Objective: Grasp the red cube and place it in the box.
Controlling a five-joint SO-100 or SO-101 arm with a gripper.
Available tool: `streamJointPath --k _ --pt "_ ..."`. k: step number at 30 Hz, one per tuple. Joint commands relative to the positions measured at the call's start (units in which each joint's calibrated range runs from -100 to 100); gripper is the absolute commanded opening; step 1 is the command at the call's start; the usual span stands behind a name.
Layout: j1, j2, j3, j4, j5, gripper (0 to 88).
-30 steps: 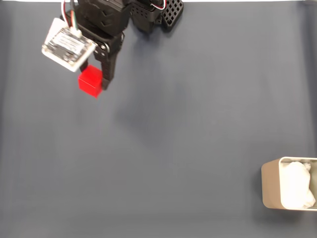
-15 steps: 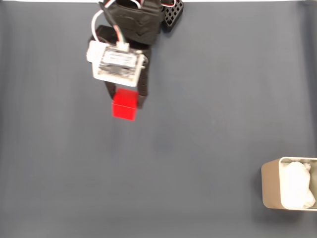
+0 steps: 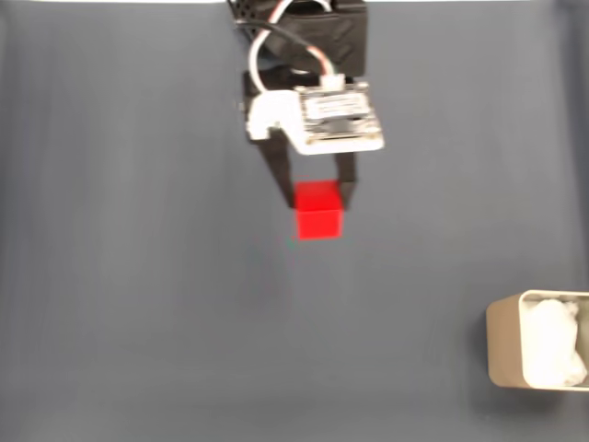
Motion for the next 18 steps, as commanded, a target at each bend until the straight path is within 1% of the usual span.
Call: streamJointPath --k 1,18 --pt "-3.3 0.0 -3.6 -2.3 0.9 0.1" --pt "-13.8 7.0 -8.0 -6.9 1.6 0.0"
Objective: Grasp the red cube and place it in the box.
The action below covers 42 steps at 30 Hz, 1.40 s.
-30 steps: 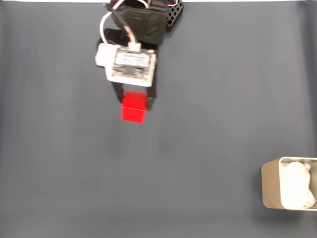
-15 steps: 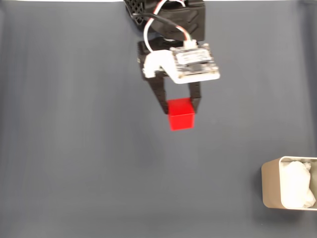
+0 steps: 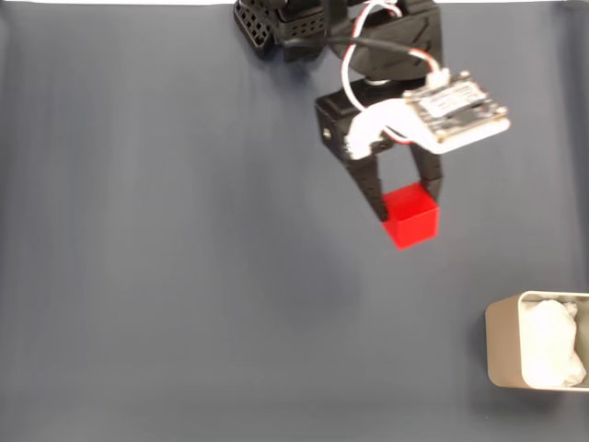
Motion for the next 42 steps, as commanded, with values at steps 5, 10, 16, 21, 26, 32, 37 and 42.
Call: streamJointPath --k 5,10,16,21,26,32,37,42 --pt "-3.5 4.4 -6.7 -3.5 0.8 0.0" --pt "-4.7 8.7 -10.6 -4.5 0.6 0.0" --pt "-5.9 14.1 -15.6 -5.9 0.2 0.0" --pt "-6.6 18.3 -19.8 -6.8 0.0 0.0" --pt "-7.2 22.2 -23.6 -7.7 -0.3 0.0" --pt "-8.2 26.2 -27.4 -8.6 -0.3 0.0" --pt "-8.8 30.1 -30.8 -9.7 -0.3 0.0" --pt "-9.5 34.8 -35.5 -9.7 -0.2 0.0"
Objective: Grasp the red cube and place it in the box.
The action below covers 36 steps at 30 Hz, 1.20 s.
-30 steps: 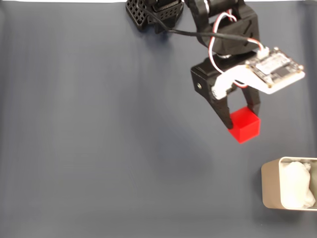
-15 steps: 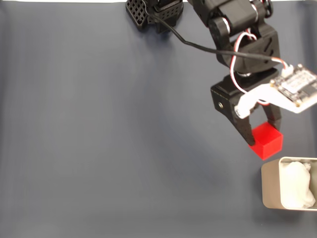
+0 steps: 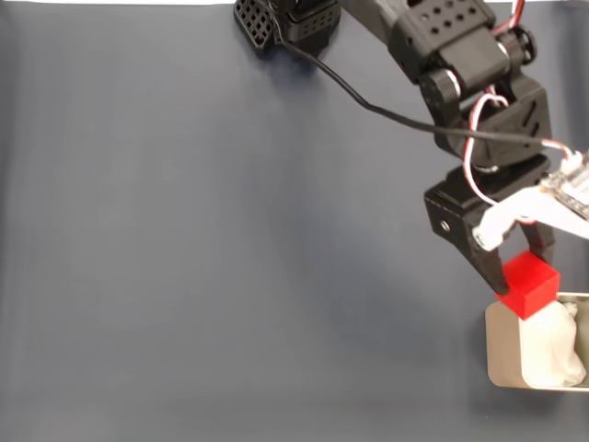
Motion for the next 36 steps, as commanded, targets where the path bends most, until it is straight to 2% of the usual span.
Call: streamJointPath --k 1,36 --pt "-1.1 1.6 -6.5 -1.2 0.0 0.0" --pt "-4.6 25.9 -30.2 -4.6 0.1 0.0"
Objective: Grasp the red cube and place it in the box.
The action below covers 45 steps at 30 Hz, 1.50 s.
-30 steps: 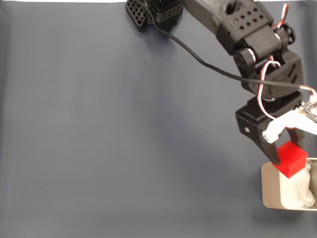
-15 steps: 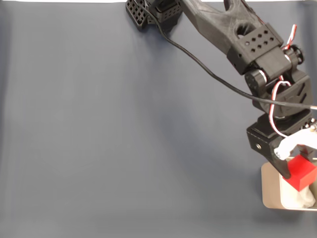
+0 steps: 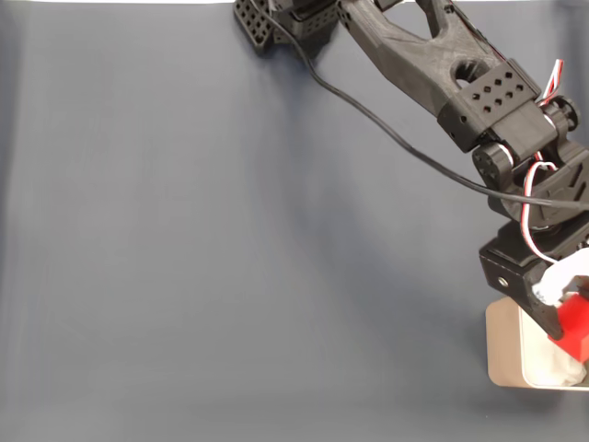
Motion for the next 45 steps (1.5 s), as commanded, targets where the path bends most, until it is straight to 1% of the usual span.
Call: streamJointPath --k 1,11,45 --pt "-1.2 0.4 -4.6 -1.5 0.0 0.0" --pt "-0.9 3.8 -8.6 -1.5 -0.6 0.0" --pt "1.6 5.1 -8.7 -2.0 -0.3 0.0"
